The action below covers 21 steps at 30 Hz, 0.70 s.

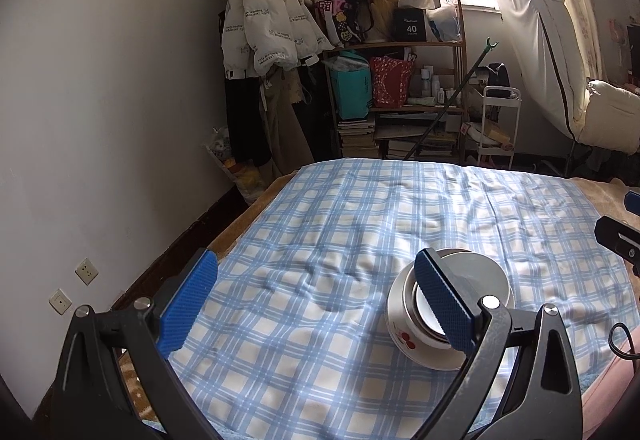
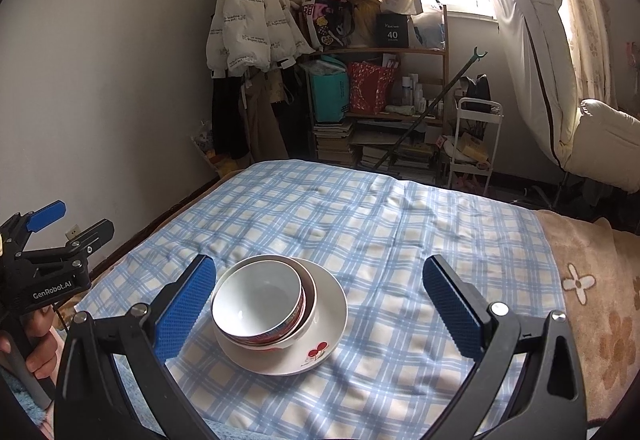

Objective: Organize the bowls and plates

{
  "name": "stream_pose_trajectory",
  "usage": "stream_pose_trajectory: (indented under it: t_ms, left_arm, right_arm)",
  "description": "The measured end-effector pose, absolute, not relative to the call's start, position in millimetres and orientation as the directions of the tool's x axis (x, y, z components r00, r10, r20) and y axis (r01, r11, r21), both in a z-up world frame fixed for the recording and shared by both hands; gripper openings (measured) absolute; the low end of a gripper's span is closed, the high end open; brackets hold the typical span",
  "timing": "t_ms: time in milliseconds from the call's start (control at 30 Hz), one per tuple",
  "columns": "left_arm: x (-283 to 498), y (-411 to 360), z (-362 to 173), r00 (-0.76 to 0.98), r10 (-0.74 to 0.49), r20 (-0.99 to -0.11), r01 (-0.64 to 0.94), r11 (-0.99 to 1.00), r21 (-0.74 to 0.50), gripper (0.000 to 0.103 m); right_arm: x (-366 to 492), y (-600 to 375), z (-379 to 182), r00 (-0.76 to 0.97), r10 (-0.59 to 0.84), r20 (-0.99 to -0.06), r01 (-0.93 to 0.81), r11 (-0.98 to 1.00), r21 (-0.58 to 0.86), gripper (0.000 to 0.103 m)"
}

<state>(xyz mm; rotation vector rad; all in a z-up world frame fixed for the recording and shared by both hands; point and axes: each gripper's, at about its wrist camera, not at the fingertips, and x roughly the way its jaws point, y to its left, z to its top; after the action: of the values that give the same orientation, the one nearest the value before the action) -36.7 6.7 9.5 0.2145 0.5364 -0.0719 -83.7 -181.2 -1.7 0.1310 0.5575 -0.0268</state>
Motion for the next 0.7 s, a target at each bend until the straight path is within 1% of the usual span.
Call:
stream_pose_trajectory:
  t_ms: [167, 700]
  left_arm:
    - [-29.7, 4.0, 4.4, 0.845, -0.006, -0.534, 0.127, 0.973, 0.191, 0.098]
    - [-27.2, 2.3, -0.4, 0.840, 0.032, -0.541, 0.105, 0.970, 0.220, 0.098]
  right_arm:
    - [-79.7, -183.4, -5.1, 0.841, -0.003, -0.541, 0.077, 0.990, 0.114, 0.103]
    - [-77.6, -187.0, -6.1, 0.840, 0.004, -0.542, 0.074, 0.990, 0.121, 0.103]
